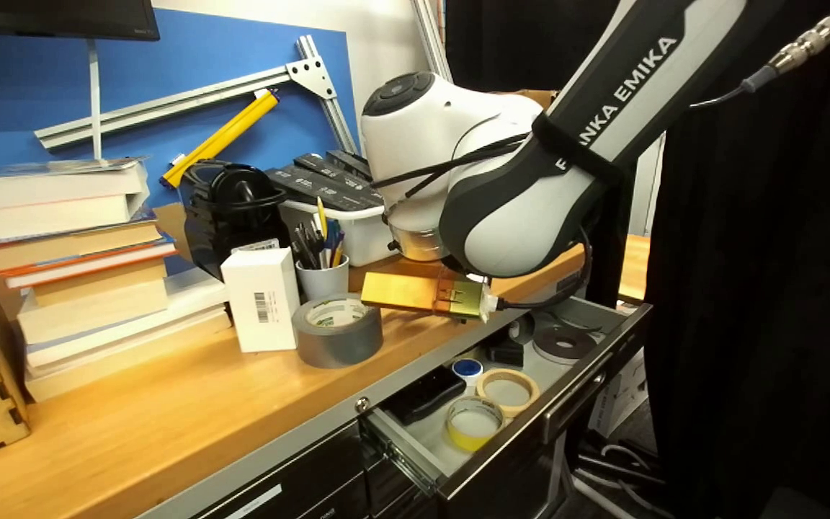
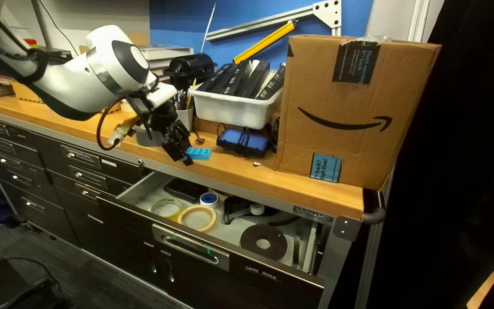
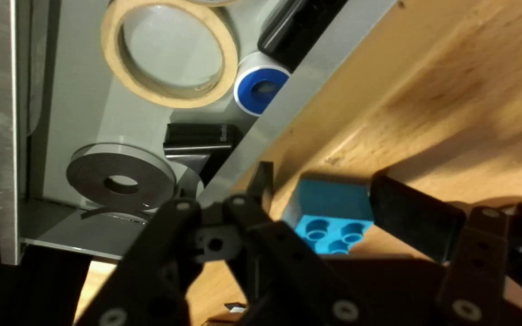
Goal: Pick up the blue block, put it in the drawer and close the drawer.
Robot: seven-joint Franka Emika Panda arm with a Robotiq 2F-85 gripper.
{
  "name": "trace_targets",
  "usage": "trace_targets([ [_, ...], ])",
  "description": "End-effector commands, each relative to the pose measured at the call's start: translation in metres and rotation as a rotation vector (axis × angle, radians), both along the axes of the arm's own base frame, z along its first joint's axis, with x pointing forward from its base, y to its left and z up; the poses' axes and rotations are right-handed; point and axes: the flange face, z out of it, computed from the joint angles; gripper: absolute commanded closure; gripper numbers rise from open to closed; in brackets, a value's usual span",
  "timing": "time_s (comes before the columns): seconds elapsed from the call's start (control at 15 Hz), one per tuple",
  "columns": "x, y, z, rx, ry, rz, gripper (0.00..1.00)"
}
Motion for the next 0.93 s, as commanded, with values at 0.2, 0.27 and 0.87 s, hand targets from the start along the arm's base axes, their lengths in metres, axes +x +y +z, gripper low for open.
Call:
trace_targets([
  [0.2,0.0093,0.0035,0.0056,-0.054,-0.054,-0.037,0.21],
  [0.27,0.0099,0.0024,0.0067,-0.058,-0.057,-0.039,0.14],
  [0.87,0.0061,0.0041,0.0129,-0.073,-0.064,-0.032,0.54],
])
